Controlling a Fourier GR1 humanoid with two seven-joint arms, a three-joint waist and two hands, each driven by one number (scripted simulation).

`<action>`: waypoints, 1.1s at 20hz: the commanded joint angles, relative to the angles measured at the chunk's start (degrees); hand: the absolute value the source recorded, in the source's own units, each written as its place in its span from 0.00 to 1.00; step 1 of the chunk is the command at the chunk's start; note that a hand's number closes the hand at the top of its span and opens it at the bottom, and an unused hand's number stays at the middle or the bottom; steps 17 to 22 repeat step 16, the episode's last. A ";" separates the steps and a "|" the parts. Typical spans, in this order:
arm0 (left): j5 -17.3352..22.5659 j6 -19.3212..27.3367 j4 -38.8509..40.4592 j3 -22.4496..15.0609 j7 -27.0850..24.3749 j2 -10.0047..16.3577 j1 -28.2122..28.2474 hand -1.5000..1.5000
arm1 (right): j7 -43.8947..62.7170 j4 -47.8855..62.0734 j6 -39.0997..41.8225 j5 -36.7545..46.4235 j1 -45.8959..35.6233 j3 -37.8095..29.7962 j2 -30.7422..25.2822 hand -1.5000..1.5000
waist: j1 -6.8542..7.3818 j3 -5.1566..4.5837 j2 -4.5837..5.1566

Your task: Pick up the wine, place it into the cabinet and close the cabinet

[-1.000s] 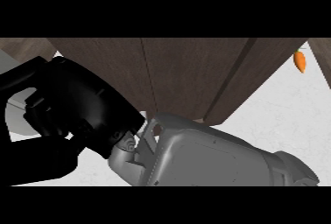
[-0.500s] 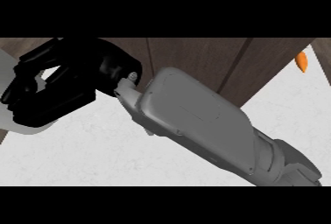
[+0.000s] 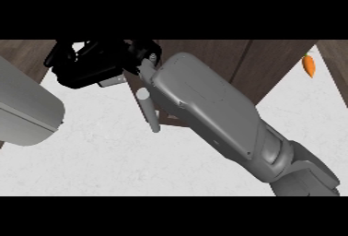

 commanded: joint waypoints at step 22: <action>2.10 1.67 -5.73 -4.49 4.38 -0.85 -3.25 0.00 | -11.08 10.73 1.83 1.02 3.47 -4.62 -8.53 1.00 | -4.15 0.79 2.60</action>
